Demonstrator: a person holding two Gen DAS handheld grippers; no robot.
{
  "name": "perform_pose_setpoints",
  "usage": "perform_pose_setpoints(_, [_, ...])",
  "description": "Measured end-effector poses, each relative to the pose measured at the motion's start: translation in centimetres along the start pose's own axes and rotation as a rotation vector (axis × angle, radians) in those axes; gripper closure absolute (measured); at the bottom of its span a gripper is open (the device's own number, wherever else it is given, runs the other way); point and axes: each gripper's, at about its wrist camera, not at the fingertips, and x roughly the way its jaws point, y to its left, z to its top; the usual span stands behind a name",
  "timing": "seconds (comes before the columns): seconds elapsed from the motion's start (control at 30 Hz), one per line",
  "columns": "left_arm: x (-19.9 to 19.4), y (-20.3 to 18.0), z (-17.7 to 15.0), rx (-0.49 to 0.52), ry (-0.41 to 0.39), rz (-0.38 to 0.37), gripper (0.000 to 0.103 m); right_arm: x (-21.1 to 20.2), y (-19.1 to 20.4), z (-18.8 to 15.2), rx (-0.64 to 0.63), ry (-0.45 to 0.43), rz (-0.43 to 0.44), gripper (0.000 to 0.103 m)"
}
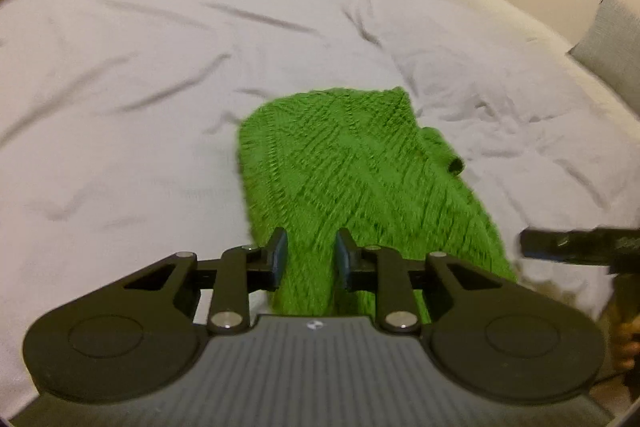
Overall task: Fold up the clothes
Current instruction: 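Lift the vest with the left gripper while the right gripper grasps its other edge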
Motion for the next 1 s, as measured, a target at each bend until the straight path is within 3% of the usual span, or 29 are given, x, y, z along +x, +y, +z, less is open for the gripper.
perform_pose_setpoints(0.17, [3.0,2.5,3.0,0.003,0.005,-0.045,0.079,2.7,-0.6,3.3,0.038,0.06,0.088,0.041])
perform_pose_setpoints(0.37, [6.0,2.7,5.1,0.035,0.013,-0.051,0.078,6.6,-1.8,7.4,0.145,0.059,0.214,0.018])
perform_pose_setpoints(0.63, [6.9,2.7,5.4,0.052,0.015,-0.055,0.076,12.7,-2.3,9.8,0.188,0.093,0.284,0.019])
perform_pose_setpoints(0.77, [7.2,2.2,5.6,0.066,0.019,-0.042,0.075,14.3,-1.2,9.9,0.128,0.119,0.298,0.04])
perform_pose_setpoints(0.87, [7.0,1.6,5.8,0.072,0.023,-0.036,0.075,14.3,0.0,9.7,0.032,0.111,0.275,0.078])
perform_pose_setpoints(1.0, [6.2,0.5,6.3,0.063,0.003,-0.08,0.076,11.8,0.3,10.1,0.009,0.041,0.28,0.081])
